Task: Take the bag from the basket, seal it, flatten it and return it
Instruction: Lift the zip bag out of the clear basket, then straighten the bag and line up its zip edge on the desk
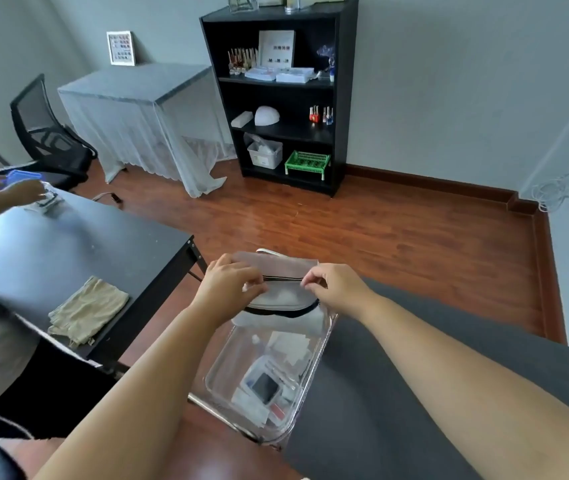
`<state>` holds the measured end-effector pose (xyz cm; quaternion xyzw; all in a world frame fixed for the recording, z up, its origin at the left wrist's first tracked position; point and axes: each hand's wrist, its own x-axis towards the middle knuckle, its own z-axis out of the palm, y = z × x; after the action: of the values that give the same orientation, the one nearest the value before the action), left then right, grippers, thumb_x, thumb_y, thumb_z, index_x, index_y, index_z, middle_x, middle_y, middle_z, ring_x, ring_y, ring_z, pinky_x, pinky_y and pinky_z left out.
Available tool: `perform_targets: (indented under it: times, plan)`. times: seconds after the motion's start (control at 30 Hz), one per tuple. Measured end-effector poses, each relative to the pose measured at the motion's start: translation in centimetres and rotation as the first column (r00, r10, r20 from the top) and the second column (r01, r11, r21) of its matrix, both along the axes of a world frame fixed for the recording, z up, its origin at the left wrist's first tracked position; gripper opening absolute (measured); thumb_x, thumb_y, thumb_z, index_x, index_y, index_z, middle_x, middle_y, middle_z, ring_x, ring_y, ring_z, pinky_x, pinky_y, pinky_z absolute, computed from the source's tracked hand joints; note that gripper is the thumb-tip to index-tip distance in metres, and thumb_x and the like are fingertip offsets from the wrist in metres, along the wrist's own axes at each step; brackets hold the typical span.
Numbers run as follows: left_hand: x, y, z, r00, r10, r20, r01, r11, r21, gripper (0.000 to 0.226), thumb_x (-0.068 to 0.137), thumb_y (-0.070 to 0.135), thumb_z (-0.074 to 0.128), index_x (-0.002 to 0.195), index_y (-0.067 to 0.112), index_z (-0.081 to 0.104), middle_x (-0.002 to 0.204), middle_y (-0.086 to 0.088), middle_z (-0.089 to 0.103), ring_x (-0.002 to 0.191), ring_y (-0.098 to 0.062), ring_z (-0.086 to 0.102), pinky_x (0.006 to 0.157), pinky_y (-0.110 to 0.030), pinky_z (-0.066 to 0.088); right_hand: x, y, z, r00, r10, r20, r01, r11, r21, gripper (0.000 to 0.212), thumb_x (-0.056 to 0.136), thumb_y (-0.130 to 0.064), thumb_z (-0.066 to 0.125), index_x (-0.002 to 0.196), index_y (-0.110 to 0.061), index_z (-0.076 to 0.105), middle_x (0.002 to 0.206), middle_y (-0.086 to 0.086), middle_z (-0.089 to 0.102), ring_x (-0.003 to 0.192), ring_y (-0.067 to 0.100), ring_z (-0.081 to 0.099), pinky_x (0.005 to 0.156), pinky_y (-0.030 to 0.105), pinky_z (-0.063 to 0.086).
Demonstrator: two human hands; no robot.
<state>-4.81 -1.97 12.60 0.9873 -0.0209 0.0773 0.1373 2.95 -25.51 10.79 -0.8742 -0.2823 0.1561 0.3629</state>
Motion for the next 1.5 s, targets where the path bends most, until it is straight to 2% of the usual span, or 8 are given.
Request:
perform_targets:
  times: [0.13, 0.23, 0.6, 0.87, 1.03, 1.17, 1.3, 1.5]
  plan:
    - [-0.3, -3.7, 3.4, 0.957, -0.073, 0.281, 0.075, 0.997, 0.004, 0.014, 0.076, 0.036, 0.080, 0.072, 0.028, 0.069, 0.067, 0.016, 0.062, 0.090, -0.020, 0.050, 0.086, -0.035, 0.030, -0.5, -4.6, 4.7, 0.986, -0.027, 0.163, 0.015, 0.997, 0.078, 0.012, 0.089, -0.018, 0.062, 0.090, -0.026, 0.071, 0.083, -0.010, 0.065, 0.071, -0.005, 0.054, 0.067, 0.007, 0.037]
    - [-0.2, -7.7, 4.9, 0.927, -0.130, 0.351, 0.137, 0.991, 0.006, 0.015, 0.076, 0.037, 0.080, 0.071, 0.028, 0.069, 0.064, 0.016, 0.060, 0.087, -0.019, 0.050, 0.086, -0.034, 0.030, -1.3, -8.8, 6.8, 0.969, -0.069, 0.237, 0.057, 0.997, 0.057, 0.012, 0.090, -0.016, 0.062, 0.094, -0.020, 0.072, 0.085, -0.002, 0.067, 0.077, 0.005, 0.055, 0.073, 0.020, 0.043]
    - [0.3, -24.5, 5.7, 0.892, -0.307, 0.333, 0.357, 0.929, -0.100, 0.016, 0.077, 0.032, 0.079, 0.070, 0.025, 0.068, 0.062, 0.015, 0.056, 0.083, -0.022, 0.053, 0.081, -0.037, 0.035, -5.6, -24.6, 7.2, 0.904, -0.350, 0.245, 0.357, 0.934, 0.018, 0.020, 0.092, -0.018, 0.053, 0.098, -0.026, 0.071, 0.098, -0.005, 0.069, 0.096, 0.013, 0.063, 0.084, 0.031, 0.052]
    - [-1.4, -34.4, 3.9, 0.860, -0.420, 0.289, 0.469, 0.874, -0.125, 0.016, 0.080, 0.033, 0.076, 0.069, 0.023, 0.068, 0.064, 0.014, 0.060, 0.083, -0.021, 0.054, 0.081, -0.039, 0.039, -9.2, -34.0, 5.1, 0.838, -0.514, 0.184, 0.520, 0.854, 0.015, 0.031, 0.093, -0.019, 0.049, 0.120, -0.030, 0.060, 0.091, -0.018, 0.060, 0.089, -0.002, 0.055, 0.072, 0.012, 0.040]
    - [-3.3, -37.4, 2.0, 0.857, -0.433, 0.280, 0.488, 0.856, -0.171, 0.017, 0.081, 0.035, 0.073, 0.068, 0.025, 0.067, 0.063, 0.015, 0.059, 0.082, -0.018, 0.053, 0.082, -0.038, 0.040, -11.7, -36.6, 2.8, 0.740, -0.664, 0.112, 0.655, 0.748, 0.108, 0.034, 0.091, -0.012, 0.051, 0.119, -0.028, 0.060, 0.111, -0.012, 0.062, 0.096, 0.001, 0.057, 0.082, 0.017, 0.044]
    - [-5.9, -39.4, -0.1, 0.865, -0.421, 0.274, 0.483, 0.845, -0.228, 0.018, 0.079, 0.034, 0.072, 0.066, 0.025, 0.066, 0.062, 0.014, 0.058, 0.080, -0.017, 0.054, 0.080, -0.038, 0.041, -13.9, -37.3, 0.9, 0.522, -0.838, -0.157, 0.836, 0.467, 0.288, 0.053, 0.092, -0.018, 0.053, 0.139, -0.031, 0.033, 0.118, -0.009, 0.053, 0.089, 0.002, 0.059, 0.072, 0.020, 0.041]
    - [-8.6, -41.0, -1.4, 0.887, -0.385, 0.254, 0.452, 0.836, -0.310, 0.019, 0.081, 0.037, 0.069, 0.065, 0.027, 0.064, 0.062, 0.015, 0.058, 0.079, -0.014, 0.054, 0.078, -0.033, 0.039, -15.7, -36.6, -1.3, 0.178, -0.702, -0.690, 0.984, 0.132, 0.119, 0.049, 0.094, -0.027, 0.049, 0.138, -0.030, 0.028, 0.106, 0.004, 0.058, 0.092, 0.023, 0.061, 0.072, 0.033, 0.043]
    - [-11.7, -42.7, -1.9, 0.835, -0.467, 0.291, 0.542, 0.788, -0.291, 0.020, 0.081, 0.037, 0.068, 0.065, 0.026, 0.063, 0.062, 0.014, 0.058, 0.076, -0.010, 0.053, 0.075, -0.035, 0.042, -17.1, -35.0, -2.5, 0.237, -0.501, -0.832, 0.947, 0.312, 0.082, 0.010, 0.093, -0.027, 0.054, 0.086, -0.021, 0.052, 0.086, 0.010, 0.056, 0.068, 0.021, 0.052, 0.063, 0.032, 0.042]
